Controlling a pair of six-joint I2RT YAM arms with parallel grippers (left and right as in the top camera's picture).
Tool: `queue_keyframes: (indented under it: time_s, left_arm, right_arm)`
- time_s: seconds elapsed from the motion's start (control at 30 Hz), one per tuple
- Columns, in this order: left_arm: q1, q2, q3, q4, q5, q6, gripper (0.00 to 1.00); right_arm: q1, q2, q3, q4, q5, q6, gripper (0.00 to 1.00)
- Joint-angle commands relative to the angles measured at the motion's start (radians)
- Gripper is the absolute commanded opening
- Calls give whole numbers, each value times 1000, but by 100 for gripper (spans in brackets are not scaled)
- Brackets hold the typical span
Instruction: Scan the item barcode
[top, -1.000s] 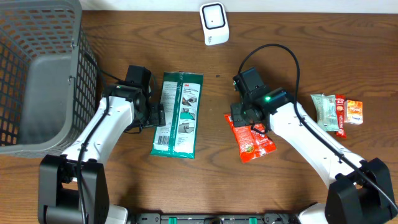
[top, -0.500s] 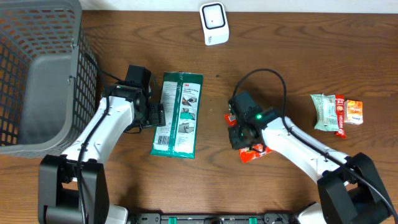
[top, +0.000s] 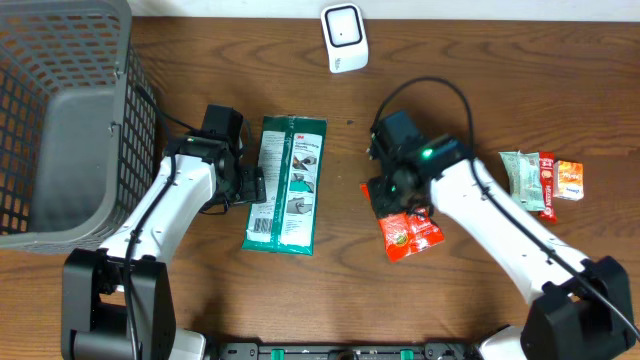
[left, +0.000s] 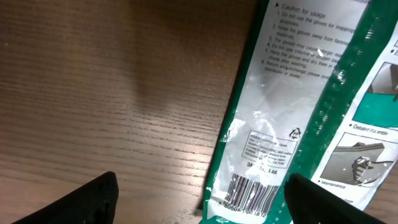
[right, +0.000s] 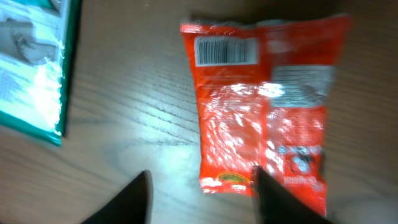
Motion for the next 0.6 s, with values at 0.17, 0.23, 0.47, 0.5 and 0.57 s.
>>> queue_keyframes:
  time_s: [0.17,0.23,0.47,0.5,0.57]
  left_arm:
    - [0,-1,4,-3,-8,-3,86]
    - [0,-1,4,-3,-8,-3,86]
    - [0,-1,4,-3,-8,-3,86]
    - [0,-1,4,-3,-8,-3,86]
    - [0,-1,4,-3,-8,-3,86]
  right_arm:
    - [-139,-3,43,-124,-52,-178,87]
    - [-170,-3,23,-122,-69,-195,84]
    - [-232,-3,-125,5,-106,-254,84]
    - [-237,-3,-146,30,-106,-254,84]
    - [-246,-3,-192,96,-106,-254,83]
